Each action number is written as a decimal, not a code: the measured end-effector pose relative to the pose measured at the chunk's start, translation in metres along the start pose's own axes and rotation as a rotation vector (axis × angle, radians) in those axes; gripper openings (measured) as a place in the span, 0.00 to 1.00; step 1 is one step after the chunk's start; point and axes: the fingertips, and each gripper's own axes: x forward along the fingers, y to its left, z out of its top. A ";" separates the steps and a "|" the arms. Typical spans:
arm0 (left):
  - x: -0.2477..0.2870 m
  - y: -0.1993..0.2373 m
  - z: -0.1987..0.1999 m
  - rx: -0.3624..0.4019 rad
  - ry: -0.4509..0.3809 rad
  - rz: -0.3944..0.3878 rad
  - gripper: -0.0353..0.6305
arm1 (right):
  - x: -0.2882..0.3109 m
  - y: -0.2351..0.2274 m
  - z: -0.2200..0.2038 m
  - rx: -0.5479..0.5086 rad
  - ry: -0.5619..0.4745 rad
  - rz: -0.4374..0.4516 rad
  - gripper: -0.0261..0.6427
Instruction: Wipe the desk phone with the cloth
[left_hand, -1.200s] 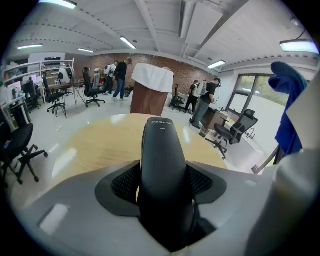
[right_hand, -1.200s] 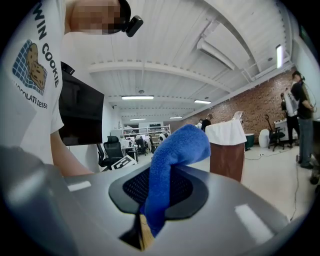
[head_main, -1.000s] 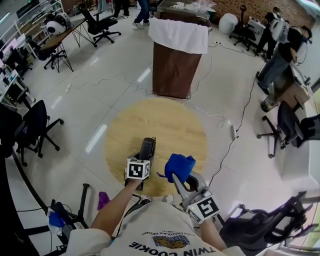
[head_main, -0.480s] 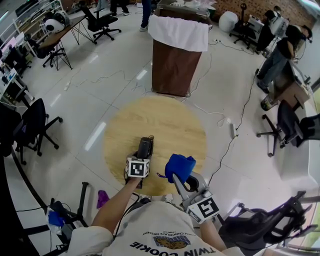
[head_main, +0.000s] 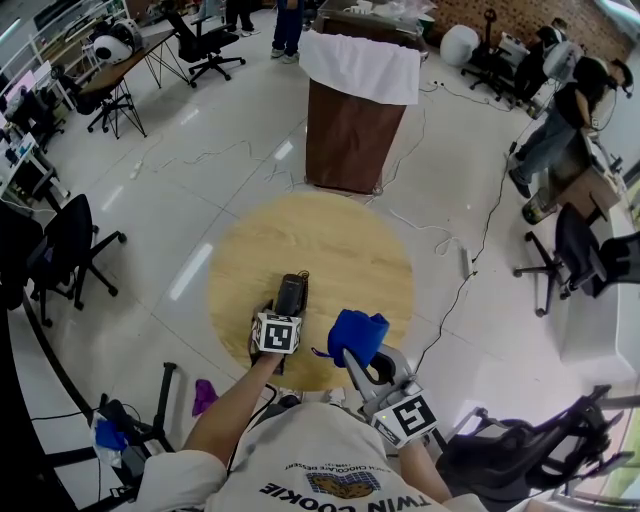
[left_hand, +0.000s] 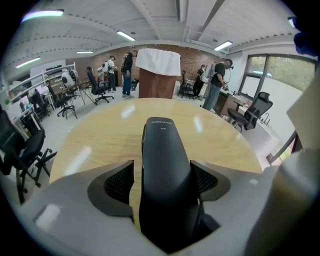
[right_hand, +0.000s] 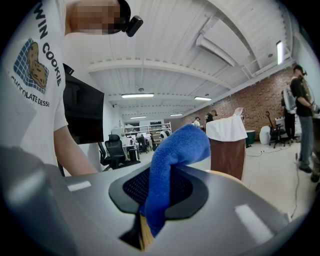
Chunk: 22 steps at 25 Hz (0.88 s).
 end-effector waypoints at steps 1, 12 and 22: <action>0.001 0.000 0.000 0.004 -0.002 0.002 0.57 | 0.000 0.000 0.000 0.000 -0.001 0.000 0.13; -0.029 0.004 0.031 0.050 -0.151 0.053 0.57 | -0.002 0.000 -0.001 0.012 -0.006 0.019 0.13; -0.146 -0.044 0.089 0.045 -0.523 0.012 0.41 | -0.006 -0.003 0.014 -0.029 -0.026 0.065 0.13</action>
